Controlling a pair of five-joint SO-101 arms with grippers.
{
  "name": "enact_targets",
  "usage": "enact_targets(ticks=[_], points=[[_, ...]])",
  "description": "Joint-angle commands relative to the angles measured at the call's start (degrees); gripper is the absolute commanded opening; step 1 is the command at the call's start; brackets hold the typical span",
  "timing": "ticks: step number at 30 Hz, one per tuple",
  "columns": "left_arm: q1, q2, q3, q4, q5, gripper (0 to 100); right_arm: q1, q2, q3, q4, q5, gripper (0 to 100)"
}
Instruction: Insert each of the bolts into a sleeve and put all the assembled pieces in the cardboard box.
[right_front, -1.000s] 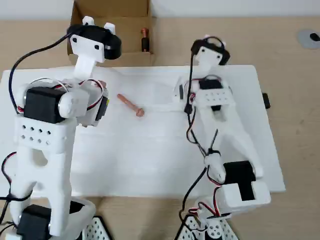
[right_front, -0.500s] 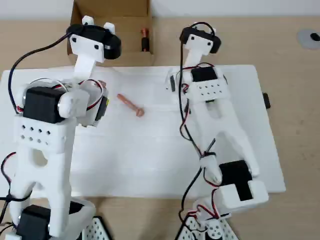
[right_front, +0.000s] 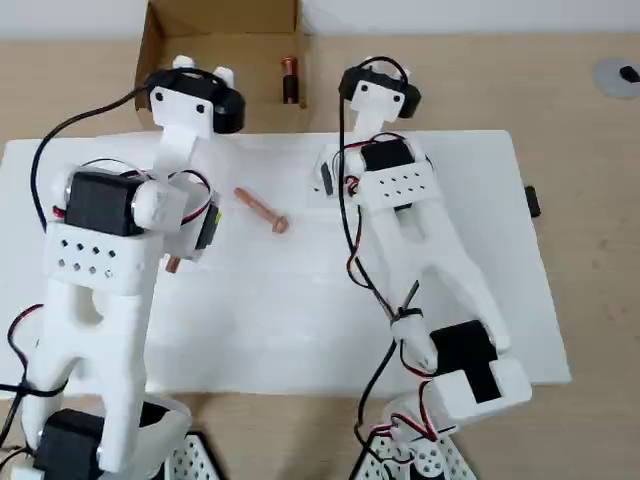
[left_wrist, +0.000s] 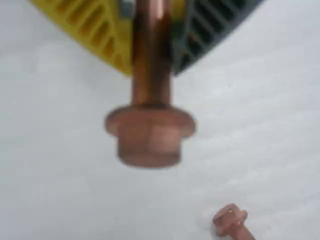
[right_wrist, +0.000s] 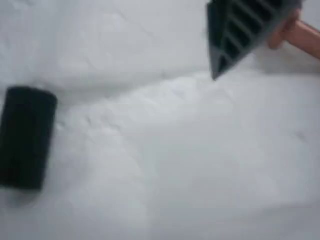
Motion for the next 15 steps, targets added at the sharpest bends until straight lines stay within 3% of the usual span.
enact_targets(ticks=[1,5,10,15], points=[[0.0,-2.0,-0.2,0.1,0.4,1,-0.4,-0.2,-0.1,1.9,-0.7,36.9],[0.0,-2.0,0.0,0.1,0.4,1,-0.6,-0.2,0.0,3.5,-0.4,37.7],[-0.1,-2.1,0.1,0.1,0.6,1,-0.4,-0.3,0.0,5.5,-0.5,52.5],[-2.5,-2.1,0.1,0.1,1.7,1,-0.3,-0.2,1.0,6.2,-0.6,51.8]])
